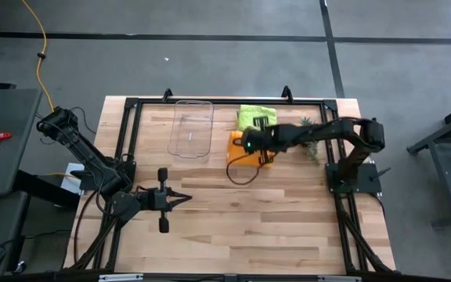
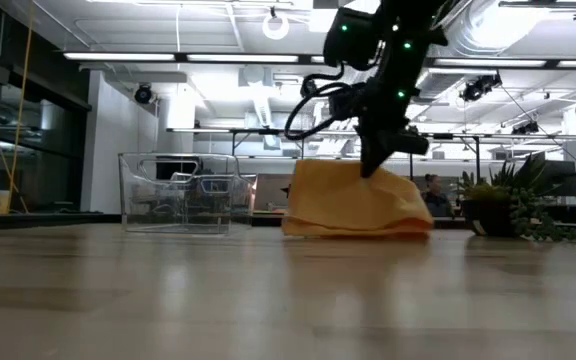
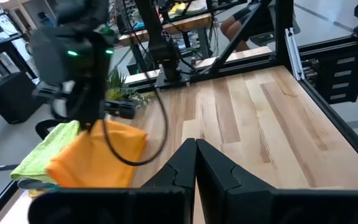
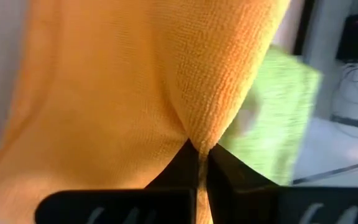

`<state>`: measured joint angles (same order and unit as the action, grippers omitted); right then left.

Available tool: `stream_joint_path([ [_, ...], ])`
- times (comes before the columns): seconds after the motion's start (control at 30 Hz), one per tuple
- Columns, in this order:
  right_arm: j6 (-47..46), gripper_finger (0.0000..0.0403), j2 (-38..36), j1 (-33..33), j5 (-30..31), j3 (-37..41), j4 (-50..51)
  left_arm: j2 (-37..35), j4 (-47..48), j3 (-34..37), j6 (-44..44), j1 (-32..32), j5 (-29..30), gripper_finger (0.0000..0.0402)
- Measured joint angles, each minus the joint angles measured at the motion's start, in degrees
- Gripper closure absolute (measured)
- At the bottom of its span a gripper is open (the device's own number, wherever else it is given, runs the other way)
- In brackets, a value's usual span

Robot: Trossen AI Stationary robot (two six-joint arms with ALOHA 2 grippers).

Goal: Fold microfiber towels
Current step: Stack the orange microfiber cloth on the green microfiber cloth

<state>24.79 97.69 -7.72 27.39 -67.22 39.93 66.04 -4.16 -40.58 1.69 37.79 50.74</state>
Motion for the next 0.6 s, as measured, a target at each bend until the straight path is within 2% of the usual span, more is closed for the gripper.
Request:
stream_joint_path([
  [0.23,11.9,0.0403,-0.04,-7.06,0.67,-6.08,3.38,0.0,0.02,0.0,-0.42,-0.94,-0.1,0.0401],
  [0.5,22.4,0.0403,-0.09,-13.28,1.3,-13.19,13.19,0.0,0.54,0.0,1.11,-2.68,-4.07,0.0402],
  [0.6,26.65,0.0403,-0.11,-15.33,1.12,-13.73,12.58,0.0,0.54,0.0,1.11,-2.7,-4.04,0.0402],
])
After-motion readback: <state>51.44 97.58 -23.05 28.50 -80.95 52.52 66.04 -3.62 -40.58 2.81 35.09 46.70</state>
